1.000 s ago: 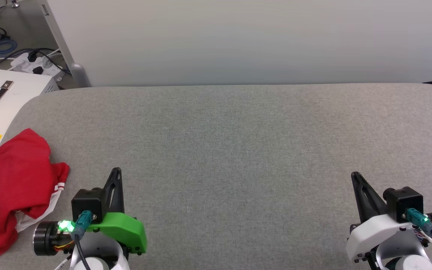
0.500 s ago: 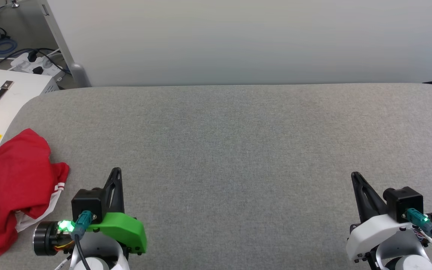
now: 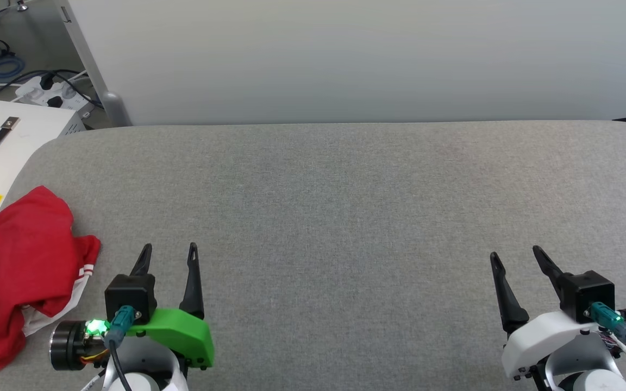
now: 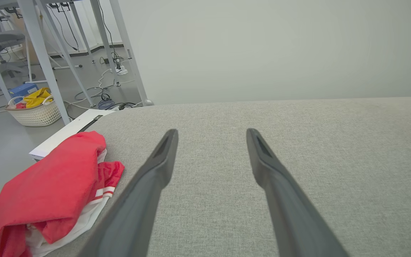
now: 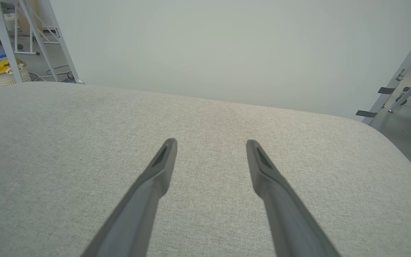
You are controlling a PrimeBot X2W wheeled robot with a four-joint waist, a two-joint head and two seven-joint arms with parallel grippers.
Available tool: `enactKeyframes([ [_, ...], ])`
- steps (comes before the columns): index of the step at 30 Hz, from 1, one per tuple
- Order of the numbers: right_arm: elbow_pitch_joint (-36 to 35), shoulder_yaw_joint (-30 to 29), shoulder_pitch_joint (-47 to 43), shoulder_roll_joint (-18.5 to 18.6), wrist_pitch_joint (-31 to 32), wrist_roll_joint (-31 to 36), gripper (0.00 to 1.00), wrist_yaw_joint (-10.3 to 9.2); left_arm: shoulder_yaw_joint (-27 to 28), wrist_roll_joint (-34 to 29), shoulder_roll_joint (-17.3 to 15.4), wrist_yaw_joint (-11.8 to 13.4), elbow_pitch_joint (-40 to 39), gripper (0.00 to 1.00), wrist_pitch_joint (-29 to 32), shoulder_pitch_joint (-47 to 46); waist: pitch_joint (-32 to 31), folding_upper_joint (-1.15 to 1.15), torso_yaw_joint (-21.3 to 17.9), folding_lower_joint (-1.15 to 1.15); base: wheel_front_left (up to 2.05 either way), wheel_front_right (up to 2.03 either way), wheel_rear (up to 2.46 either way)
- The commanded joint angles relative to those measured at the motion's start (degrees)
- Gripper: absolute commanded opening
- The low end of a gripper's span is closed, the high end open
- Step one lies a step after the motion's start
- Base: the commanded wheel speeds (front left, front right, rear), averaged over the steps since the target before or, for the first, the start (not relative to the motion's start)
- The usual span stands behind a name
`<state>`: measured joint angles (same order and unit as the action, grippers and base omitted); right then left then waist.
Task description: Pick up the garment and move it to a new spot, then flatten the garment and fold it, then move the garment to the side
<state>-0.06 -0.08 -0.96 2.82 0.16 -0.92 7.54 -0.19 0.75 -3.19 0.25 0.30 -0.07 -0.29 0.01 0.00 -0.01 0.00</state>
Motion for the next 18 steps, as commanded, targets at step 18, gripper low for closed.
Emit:
enactKeyframes([
  [18, -0.3, -0.9, -0.4, 0.0, -2.8, -3.8, 1.0, -0.01, -1.4, 2.3, 0.1, -0.8, 1.0, 1.0, -2.8, -0.5, -0.2, 0.0, 0.0, 0.0, 0.0, 0.0, 0.0],
])
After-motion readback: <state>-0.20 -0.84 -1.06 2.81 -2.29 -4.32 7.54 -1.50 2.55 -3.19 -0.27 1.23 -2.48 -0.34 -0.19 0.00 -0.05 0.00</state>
